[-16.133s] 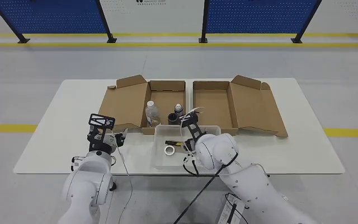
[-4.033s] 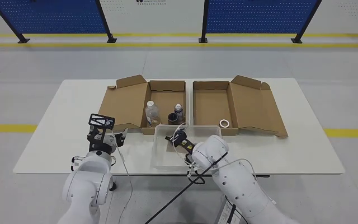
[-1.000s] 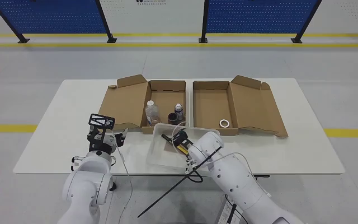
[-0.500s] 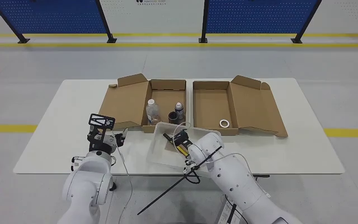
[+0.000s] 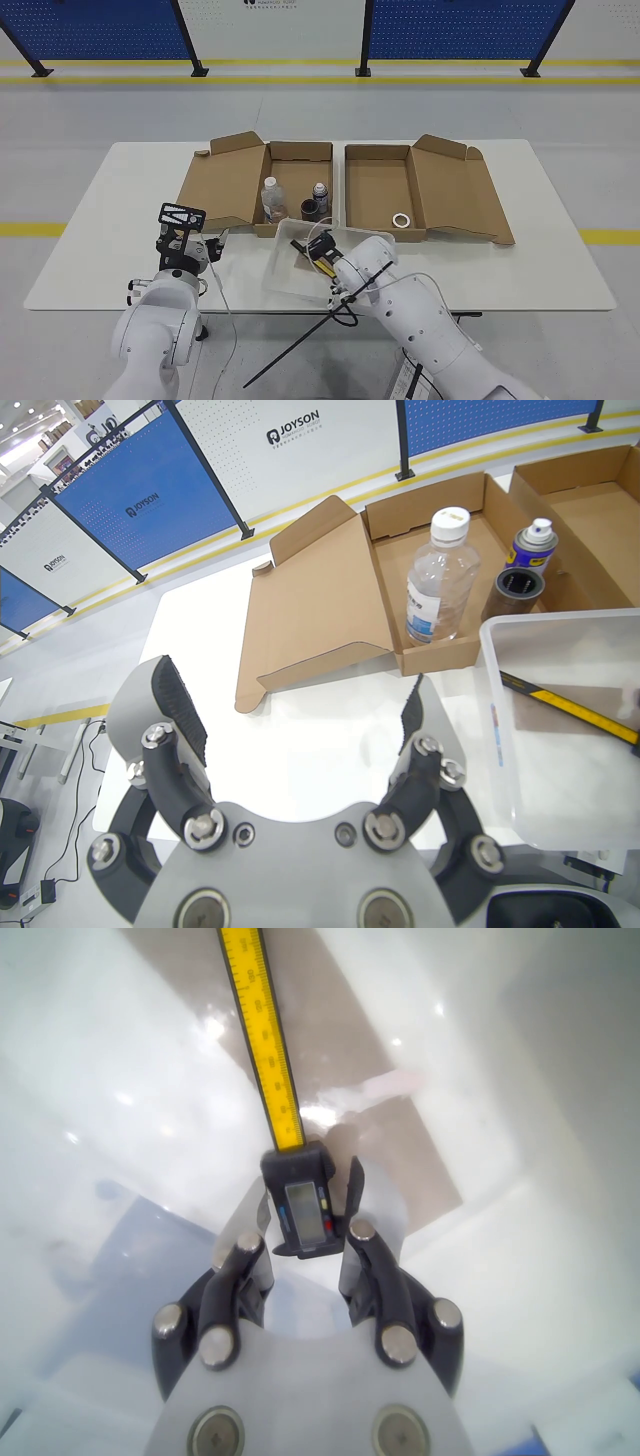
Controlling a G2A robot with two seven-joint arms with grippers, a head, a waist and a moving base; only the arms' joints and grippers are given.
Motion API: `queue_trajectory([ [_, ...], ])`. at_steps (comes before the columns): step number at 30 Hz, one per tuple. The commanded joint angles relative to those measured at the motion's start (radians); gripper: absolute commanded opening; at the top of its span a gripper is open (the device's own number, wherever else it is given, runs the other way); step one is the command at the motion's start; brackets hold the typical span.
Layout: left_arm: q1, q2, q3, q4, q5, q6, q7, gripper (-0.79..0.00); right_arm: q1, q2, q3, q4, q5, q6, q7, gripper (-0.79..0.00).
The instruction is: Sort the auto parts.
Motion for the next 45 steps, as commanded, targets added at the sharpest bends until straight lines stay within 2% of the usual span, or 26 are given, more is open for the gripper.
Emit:
queue_trajectory([
  [1, 0.0, 0.0, 0.0, 0.0, 0.0, 0.0, 0.0, 0.0, 0.006, -0.002, -0.005, 0.01, 0.002, -0.002, -0.004, -0.465],
  [12, 0.0, 0.0, 0.0, 0.0, 0.0, 0.0, 0.0, 0.0, 0.042, -0.016, -0.033, 0.077, 0.026, -0.038, -0.022, -0.44],
  [17, 0.0, 0.0, 0.0, 0.0, 0.0, 0.0, 0.0, 0.0, 0.049, -0.021, -0.038, 0.098, 0.036, -0.041, -0.027, -0.456],
  [20, 0.0, 0.0, 0.0, 0.0, 0.0, 0.0, 0.0, 0.0, 0.047, -0.022, -0.039, 0.099, 0.043, -0.041, -0.028, -0.526],
  [23, 0.0, 0.0, 0.0, 0.0, 0.0, 0.0, 0.0, 0.0, 0.044, -0.021, -0.039, 0.088, 0.033, -0.038, -0.027, -0.708],
  [25, 0.0, 0.0, 0.0, 0.0, 0.0, 0.0, 0.0, 0.0, 0.037, -0.02, -0.036, 0.067, 0.029, -0.034, -0.026, -0.785],
  [45, 0.0, 0.0, 0.0, 0.0, 0.0, 0.0, 0.0, 0.0, -0.101, 0.019, 0.058, -0.246, -0.018, -0.029, 0.022, -0.785],
])
